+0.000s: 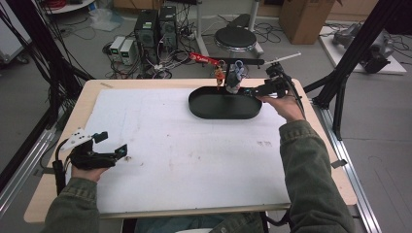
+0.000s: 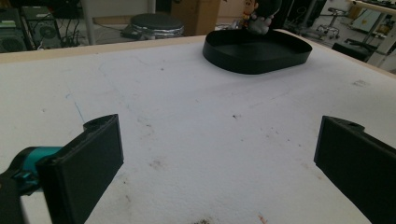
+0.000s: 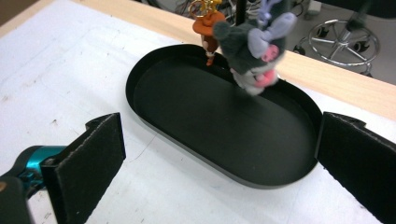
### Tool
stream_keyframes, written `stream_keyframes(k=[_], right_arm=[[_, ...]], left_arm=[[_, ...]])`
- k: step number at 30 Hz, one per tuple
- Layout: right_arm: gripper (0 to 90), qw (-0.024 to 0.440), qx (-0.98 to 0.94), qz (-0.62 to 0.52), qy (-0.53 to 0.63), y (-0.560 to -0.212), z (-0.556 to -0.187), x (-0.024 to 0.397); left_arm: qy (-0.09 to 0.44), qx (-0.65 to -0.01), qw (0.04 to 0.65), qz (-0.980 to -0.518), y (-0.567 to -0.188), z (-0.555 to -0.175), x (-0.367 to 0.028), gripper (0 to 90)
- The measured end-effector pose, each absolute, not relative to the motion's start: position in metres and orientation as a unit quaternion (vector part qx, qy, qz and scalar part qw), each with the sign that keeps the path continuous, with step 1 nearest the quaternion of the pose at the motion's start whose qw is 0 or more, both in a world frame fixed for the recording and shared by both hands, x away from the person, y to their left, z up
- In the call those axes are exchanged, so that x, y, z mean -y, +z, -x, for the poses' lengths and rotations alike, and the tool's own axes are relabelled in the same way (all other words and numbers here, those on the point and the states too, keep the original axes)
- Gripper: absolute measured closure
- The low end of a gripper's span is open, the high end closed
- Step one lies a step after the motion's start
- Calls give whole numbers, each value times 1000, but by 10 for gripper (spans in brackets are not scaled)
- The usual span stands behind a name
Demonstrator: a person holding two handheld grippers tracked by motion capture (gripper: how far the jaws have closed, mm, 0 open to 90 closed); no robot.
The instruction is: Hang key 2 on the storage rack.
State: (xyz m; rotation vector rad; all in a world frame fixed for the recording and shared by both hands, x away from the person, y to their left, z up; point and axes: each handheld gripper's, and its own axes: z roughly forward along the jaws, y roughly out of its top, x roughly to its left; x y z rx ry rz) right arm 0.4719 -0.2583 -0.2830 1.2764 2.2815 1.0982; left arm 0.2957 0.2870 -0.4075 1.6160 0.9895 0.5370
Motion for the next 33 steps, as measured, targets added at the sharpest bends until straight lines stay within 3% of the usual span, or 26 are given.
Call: stream_keyframes(k=[18,33], right_arm=[[5,190,-773,-431,425,-287,-417,282],[5,197,-750,-427,465,-315,-381,299]], left_arm=[[227,-420,552,-684,-407,-296,-287,17],[230,-419,550,-685,-407,-296,-286,17]])
